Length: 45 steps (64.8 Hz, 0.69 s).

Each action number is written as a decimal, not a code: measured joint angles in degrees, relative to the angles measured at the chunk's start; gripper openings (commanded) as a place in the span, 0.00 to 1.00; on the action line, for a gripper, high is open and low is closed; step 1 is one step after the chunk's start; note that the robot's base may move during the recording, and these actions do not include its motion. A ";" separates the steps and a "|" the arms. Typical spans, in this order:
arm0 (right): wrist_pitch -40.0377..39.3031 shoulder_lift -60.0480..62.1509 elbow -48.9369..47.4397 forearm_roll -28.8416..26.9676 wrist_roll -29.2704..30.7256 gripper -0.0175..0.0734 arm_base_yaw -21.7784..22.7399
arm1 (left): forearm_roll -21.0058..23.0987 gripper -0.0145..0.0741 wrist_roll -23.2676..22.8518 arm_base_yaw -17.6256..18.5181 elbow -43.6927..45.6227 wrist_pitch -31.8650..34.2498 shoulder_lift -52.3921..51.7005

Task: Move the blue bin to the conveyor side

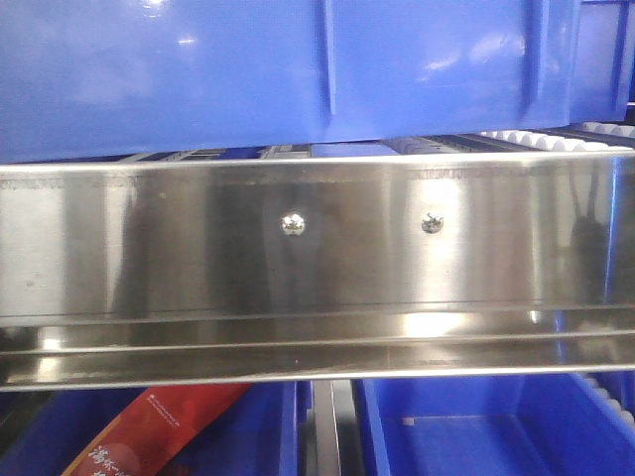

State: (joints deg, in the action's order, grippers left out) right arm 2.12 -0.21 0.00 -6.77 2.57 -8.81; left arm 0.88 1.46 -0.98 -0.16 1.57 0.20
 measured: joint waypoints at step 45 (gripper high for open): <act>-0.87 0.00 0.00 0.00 0.00 0.11 0.00 | 0.00 0.16 0.00 0.00 0.00 0.11 0.00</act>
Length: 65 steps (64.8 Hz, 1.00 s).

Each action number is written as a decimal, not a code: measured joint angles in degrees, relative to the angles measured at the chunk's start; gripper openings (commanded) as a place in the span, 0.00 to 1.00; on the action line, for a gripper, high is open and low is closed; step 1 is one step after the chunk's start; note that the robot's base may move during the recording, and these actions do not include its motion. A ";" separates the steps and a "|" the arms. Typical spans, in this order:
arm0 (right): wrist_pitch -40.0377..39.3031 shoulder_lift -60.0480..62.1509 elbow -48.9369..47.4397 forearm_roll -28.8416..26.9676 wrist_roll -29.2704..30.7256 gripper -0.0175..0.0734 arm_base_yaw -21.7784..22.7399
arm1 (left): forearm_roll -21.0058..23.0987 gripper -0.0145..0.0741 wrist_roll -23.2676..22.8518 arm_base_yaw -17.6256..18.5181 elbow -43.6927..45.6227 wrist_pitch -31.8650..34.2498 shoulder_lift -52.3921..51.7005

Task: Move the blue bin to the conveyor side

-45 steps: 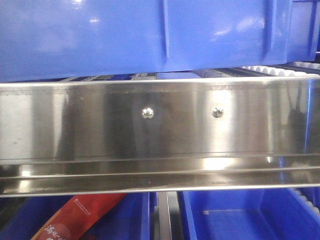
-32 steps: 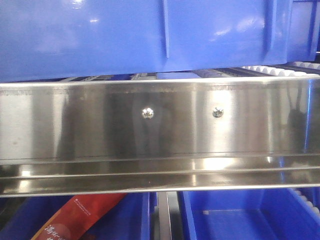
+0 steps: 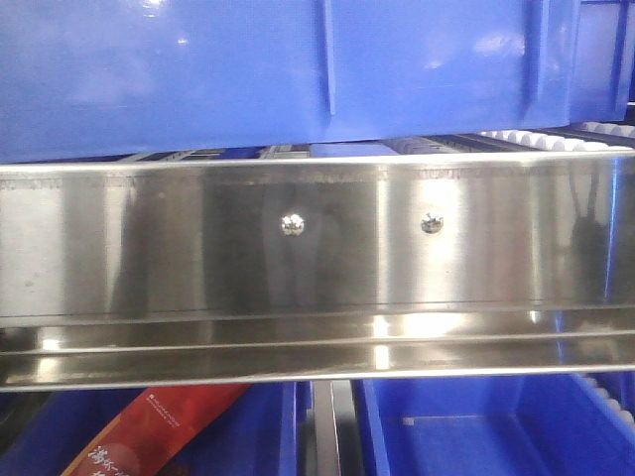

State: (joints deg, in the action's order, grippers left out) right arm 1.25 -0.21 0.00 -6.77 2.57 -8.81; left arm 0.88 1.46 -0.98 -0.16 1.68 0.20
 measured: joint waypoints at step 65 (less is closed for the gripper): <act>5.04 -17.94 -32.86 -0.34 0.00 0.80 0.00 | -9.62 0.75 0.10 0.42 50.73 -26.46 25.34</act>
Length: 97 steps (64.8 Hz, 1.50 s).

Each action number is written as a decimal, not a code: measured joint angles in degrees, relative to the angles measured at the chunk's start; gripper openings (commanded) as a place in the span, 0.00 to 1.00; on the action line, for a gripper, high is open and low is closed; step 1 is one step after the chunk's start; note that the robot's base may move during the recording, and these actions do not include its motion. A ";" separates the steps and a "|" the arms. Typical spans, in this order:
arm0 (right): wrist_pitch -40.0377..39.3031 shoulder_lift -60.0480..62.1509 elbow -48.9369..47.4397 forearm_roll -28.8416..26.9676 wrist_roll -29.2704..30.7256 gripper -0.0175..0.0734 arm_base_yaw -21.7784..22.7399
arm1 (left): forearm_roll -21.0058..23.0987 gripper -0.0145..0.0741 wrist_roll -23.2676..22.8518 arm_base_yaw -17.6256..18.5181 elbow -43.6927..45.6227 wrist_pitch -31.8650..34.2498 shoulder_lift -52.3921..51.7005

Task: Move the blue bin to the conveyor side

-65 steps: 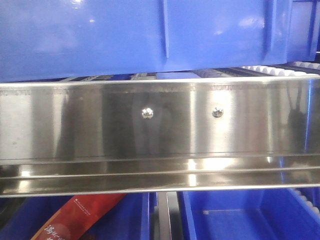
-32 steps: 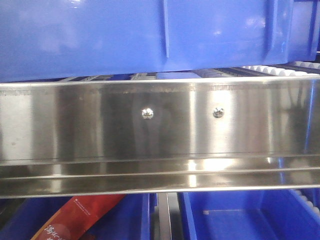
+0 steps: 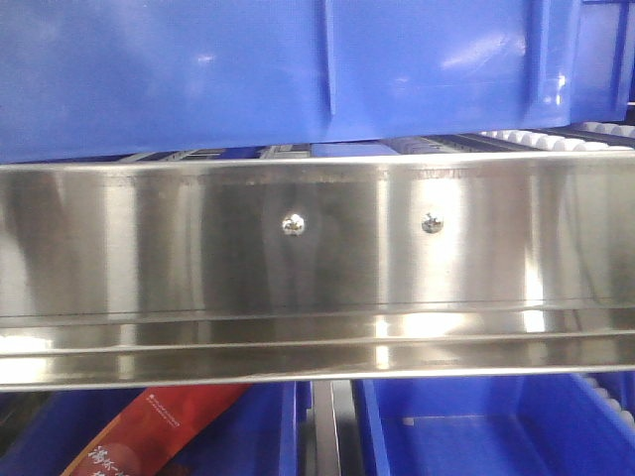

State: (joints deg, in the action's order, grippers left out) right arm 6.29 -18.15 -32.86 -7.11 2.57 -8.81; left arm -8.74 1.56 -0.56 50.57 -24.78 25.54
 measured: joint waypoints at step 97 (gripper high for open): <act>62.39 -63.72 -76.62 11.28 -6.79 0.80 -17.66 | 11.14 0.82 2.31 -10.21 41.50 -38.83 46.49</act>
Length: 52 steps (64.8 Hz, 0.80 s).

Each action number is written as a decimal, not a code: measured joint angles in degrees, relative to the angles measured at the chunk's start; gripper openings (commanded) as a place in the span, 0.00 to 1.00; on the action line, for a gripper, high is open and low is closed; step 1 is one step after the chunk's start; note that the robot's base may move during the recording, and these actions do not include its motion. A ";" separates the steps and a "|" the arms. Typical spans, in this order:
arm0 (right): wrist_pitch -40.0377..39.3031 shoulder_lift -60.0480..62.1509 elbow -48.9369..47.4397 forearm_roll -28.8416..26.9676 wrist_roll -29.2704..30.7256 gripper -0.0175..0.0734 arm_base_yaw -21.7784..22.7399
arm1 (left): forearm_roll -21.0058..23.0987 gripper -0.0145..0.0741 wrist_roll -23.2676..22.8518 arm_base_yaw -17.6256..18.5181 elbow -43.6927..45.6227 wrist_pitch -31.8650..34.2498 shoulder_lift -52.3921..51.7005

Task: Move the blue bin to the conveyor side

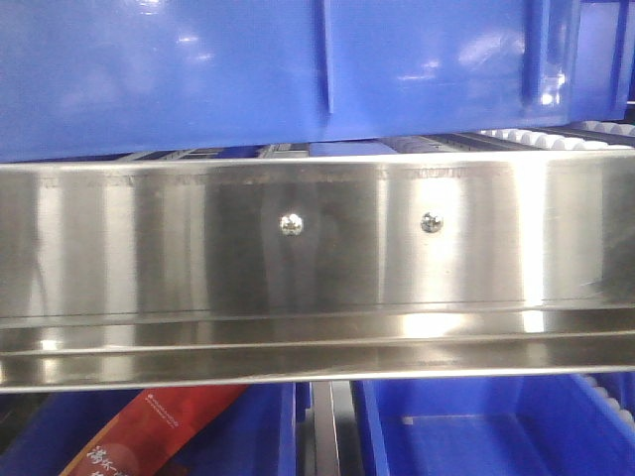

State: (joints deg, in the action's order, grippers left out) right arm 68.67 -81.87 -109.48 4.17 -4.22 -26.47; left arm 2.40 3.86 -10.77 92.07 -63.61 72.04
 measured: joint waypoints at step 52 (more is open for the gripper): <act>2.03 -13.17 -5.99 -3.67 -11.14 0.80 1.04 | -0.73 0.82 5.97 -0.91 12.28 -6.77 20.16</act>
State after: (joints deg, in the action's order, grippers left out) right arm 70.70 -95.04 -115.47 0.51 -15.36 -25.43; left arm 1.67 9.84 -11.69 104.34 -70.38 92.19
